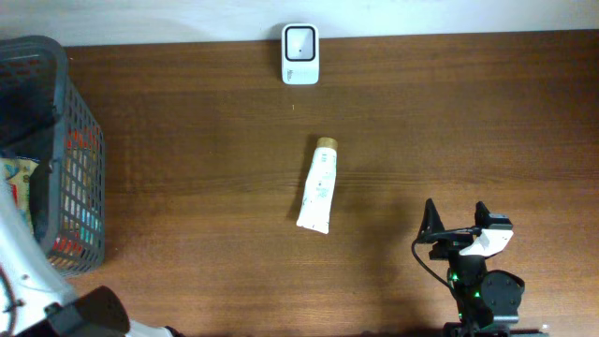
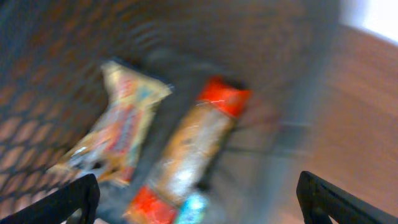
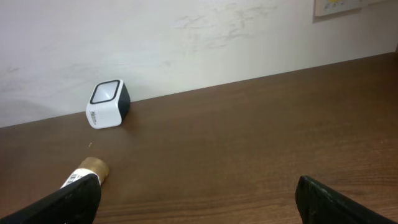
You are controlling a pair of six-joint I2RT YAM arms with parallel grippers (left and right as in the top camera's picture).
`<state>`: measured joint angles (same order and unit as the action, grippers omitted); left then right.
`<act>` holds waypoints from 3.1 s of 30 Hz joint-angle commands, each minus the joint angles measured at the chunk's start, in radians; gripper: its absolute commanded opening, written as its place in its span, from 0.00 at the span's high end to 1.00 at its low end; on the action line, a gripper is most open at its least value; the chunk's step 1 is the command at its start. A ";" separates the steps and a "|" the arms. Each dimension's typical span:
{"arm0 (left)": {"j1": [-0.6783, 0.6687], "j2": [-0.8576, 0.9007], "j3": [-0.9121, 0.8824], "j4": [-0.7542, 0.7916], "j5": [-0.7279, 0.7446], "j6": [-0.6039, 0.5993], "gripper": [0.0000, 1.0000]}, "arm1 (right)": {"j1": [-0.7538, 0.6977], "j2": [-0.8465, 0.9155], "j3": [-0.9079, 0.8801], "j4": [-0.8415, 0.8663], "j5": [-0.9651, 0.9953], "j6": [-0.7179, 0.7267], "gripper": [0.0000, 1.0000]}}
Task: Scan the item barcode
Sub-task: 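Lift the white tube out and place it on the table center, then reach the left gripper into the basket and grasp the tissue pack, then place the white tissue pack on the table beside the tube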
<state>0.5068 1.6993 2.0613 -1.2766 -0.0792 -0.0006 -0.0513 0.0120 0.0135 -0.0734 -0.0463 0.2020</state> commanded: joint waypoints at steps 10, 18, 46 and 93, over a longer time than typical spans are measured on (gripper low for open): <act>0.261 0.365 -0.005 0.025 -0.025 0.130 0.11 | 0.006 -0.006 -0.008 -0.001 0.005 -0.007 0.01; 0.260 0.534 -0.005 0.180 -0.195 0.166 0.11 | 0.006 -0.006 -0.008 -0.001 0.005 -0.007 0.01; -0.074 0.080 0.412 -0.114 0.225 0.139 1.00 | 0.006 -0.006 -0.008 -0.001 0.005 -0.007 0.01; 0.103 -0.266 -0.388 0.474 0.076 0.093 0.01 | 0.006 -0.006 -0.008 -0.001 0.005 -0.007 0.01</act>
<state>0.5278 1.3617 1.6085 -0.7418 -0.0124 0.0612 -0.0513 0.0120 0.0135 -0.0738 -0.0463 0.2024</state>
